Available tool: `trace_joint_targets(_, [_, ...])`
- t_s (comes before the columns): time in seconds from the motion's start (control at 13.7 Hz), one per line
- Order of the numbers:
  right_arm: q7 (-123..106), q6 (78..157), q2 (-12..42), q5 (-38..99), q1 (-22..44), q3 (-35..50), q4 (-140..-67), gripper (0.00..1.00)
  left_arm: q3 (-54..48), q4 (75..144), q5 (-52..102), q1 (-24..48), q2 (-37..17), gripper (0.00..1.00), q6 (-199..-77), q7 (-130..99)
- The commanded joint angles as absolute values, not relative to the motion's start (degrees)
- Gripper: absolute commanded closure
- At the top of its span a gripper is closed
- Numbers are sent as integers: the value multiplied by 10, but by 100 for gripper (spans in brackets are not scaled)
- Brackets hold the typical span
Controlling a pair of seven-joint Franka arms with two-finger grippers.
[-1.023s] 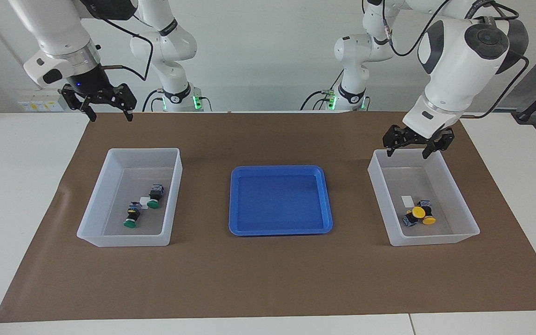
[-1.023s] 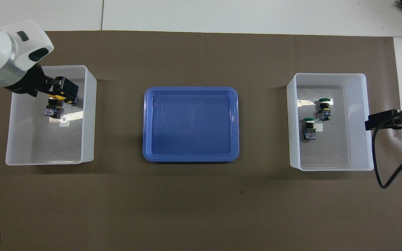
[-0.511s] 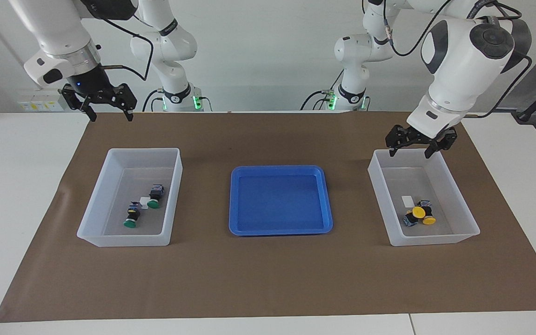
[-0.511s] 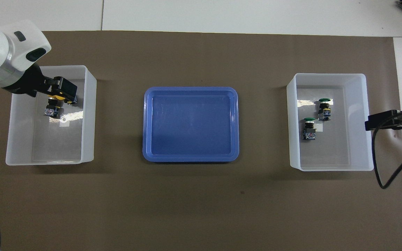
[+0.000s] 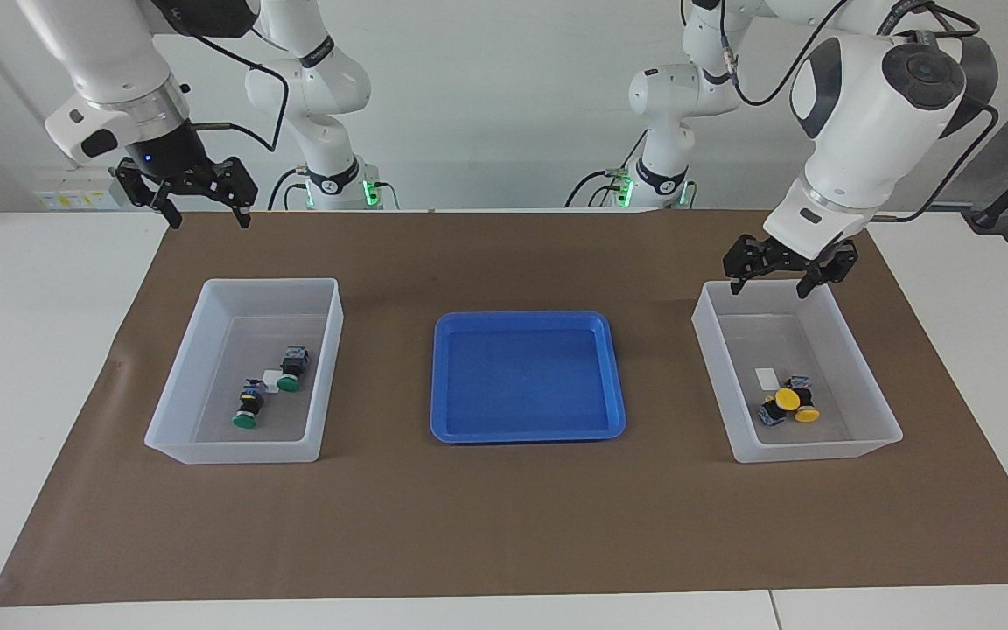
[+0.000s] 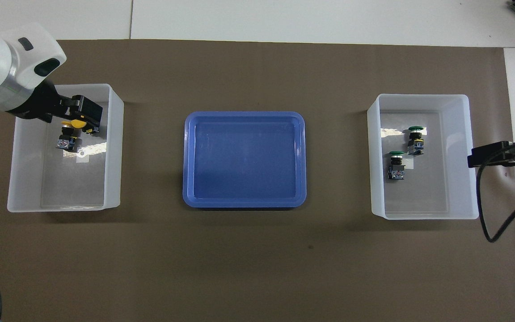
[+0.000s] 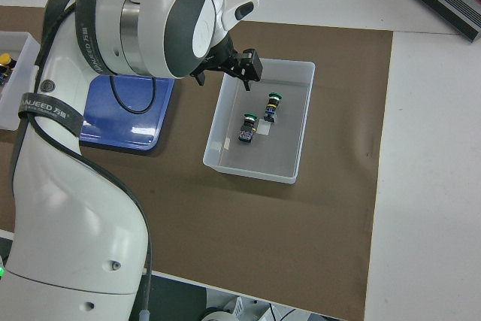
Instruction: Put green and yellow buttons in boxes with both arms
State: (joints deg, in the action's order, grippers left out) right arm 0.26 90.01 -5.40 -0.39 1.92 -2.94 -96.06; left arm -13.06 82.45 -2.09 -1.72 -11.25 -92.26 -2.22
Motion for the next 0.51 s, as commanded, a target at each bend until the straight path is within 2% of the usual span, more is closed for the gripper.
trace_joint_targets(0.0, [5,904,-63,-5,16,-26,-969,0,-128,869,-11,-20,-84,0,-950,-23])
trace_joint_targets(0.22, [5,905,-63,-5,16,-26,-969,0,-128,913,-11,-20,-66,0,-993,-23])
trace_joint_targets(0.44, [5,905,-63,-4,16,-26,-969,0,-129,908,-12,-17,-67,0,-998,-20])
